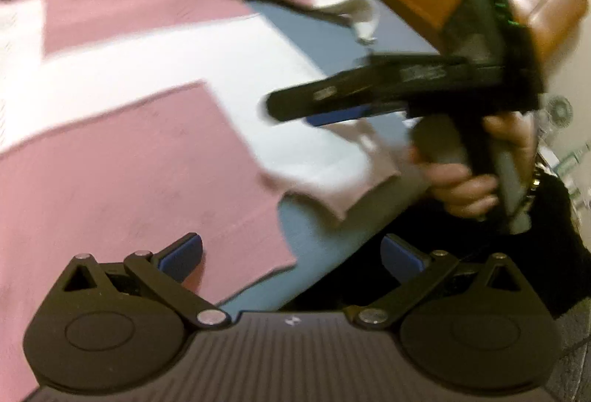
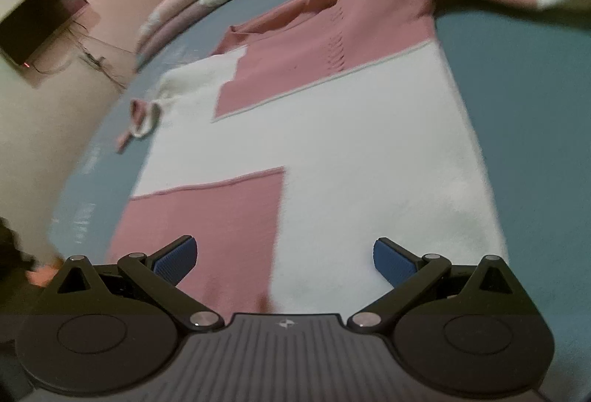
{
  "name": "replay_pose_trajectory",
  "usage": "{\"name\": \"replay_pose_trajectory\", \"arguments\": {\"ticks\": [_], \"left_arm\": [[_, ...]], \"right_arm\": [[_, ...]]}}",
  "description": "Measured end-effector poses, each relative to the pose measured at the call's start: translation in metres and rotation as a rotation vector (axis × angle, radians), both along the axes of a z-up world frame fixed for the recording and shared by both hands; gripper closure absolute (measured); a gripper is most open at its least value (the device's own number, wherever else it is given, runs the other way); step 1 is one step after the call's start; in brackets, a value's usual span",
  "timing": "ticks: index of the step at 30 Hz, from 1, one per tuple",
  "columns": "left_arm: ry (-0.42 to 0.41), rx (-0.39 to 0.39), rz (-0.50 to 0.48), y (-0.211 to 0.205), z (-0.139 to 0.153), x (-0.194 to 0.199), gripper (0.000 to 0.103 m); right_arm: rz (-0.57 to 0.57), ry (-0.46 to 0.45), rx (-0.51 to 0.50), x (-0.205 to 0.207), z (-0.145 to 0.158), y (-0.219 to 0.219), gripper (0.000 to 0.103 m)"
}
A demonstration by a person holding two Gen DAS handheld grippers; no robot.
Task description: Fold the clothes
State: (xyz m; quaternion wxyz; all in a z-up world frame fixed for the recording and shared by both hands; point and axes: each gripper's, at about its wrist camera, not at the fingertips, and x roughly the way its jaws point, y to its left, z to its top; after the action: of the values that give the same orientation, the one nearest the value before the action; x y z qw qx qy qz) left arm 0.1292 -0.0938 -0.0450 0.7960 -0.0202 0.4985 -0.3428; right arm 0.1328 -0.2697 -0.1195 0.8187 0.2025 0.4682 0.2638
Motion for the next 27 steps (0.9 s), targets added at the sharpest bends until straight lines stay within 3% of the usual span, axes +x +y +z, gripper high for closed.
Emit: {"name": "replay_pose_trajectory", "arguments": {"ticks": [5,9,15,17,20,22,25,27], "left_arm": [[-0.025,0.02,-0.005,0.0,-0.004,-0.004,0.001],[-0.021,0.025,-0.007,0.002,-0.001,-0.003,0.001],[-0.015,0.041,-0.006,-0.003,0.0,-0.004,0.001],[-0.018,0.051,-0.007,-0.005,0.002,-0.007,0.001],[-0.019,0.068,-0.008,-0.008,0.004,-0.01,0.001],[-0.02,0.076,-0.011,-0.009,0.004,-0.009,0.001],[-0.033,0.076,-0.012,-0.009,0.009,-0.009,0.001],[-0.057,0.065,-0.012,-0.008,0.017,-0.008,0.001]], "right_arm": [[0.076,0.063,0.058,-0.014,0.0,-0.003,0.0],[0.175,0.148,0.164,-0.023,-0.007,-0.002,0.0],[0.22,0.213,0.219,-0.025,-0.007,0.004,0.0],[0.239,0.192,0.255,-0.025,-0.002,0.007,0.0],[0.23,0.179,0.115,-0.024,-0.003,0.023,0.0],[0.266,0.156,0.078,-0.028,-0.001,0.03,0.0],[0.316,0.068,0.091,-0.038,0.013,0.03,0.0],[0.283,0.025,0.124,-0.038,0.019,0.023,0.0]]}}
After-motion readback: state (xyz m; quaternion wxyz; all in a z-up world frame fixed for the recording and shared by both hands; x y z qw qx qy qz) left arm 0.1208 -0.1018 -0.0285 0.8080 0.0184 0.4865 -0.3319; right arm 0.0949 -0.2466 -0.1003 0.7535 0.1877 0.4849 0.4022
